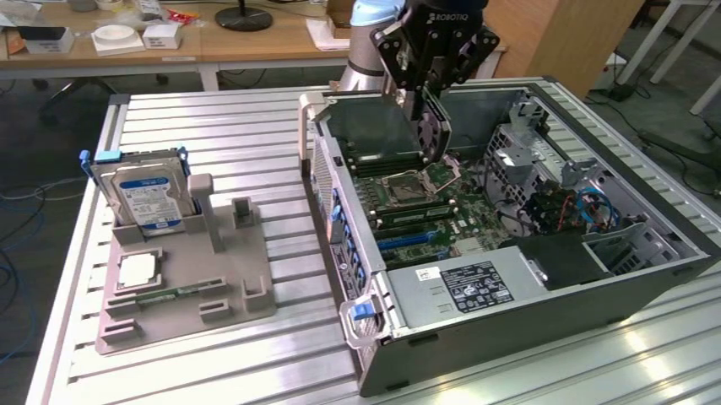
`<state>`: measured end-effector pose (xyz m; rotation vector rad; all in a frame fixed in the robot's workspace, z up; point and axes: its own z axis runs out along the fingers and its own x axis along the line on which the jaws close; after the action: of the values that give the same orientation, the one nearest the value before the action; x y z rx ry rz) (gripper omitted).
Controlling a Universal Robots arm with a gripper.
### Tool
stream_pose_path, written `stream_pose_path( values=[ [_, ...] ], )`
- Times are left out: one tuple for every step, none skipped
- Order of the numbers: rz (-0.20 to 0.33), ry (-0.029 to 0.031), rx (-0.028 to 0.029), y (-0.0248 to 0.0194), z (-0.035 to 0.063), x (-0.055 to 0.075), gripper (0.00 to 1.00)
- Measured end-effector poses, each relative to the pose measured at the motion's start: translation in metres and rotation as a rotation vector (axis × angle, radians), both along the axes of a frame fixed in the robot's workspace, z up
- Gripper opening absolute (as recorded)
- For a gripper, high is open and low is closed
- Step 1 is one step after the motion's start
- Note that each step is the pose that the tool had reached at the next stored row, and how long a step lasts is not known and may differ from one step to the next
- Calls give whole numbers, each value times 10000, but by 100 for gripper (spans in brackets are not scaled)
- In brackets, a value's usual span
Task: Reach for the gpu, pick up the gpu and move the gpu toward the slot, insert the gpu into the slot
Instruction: 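Pick up the gpu and move the gpu toward the slot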
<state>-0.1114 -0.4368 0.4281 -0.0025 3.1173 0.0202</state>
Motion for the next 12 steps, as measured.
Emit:
stream_pose_path(
  values=[
    [0,0,-1,0,0,7,27],
    [0,0,0,0,-1,13,27],
    [1,0,0,0,-1,20,27],
    [1,0,-1,0,-1,27,27],
    [1,0,0,0,-2,33,27],
    [0,0,0,0,-2,39,27],
    [0,0,0,0,-2,46,27],
    [0,0,0,0,-3,53,27],
    [0,0,0,0,-3,60,27],
    [0,0,-1,0,-3,67,27],
    [0,0,0,0,-4,74,27],
    [1,-1,0,0,-4,81,27]
  ],
)
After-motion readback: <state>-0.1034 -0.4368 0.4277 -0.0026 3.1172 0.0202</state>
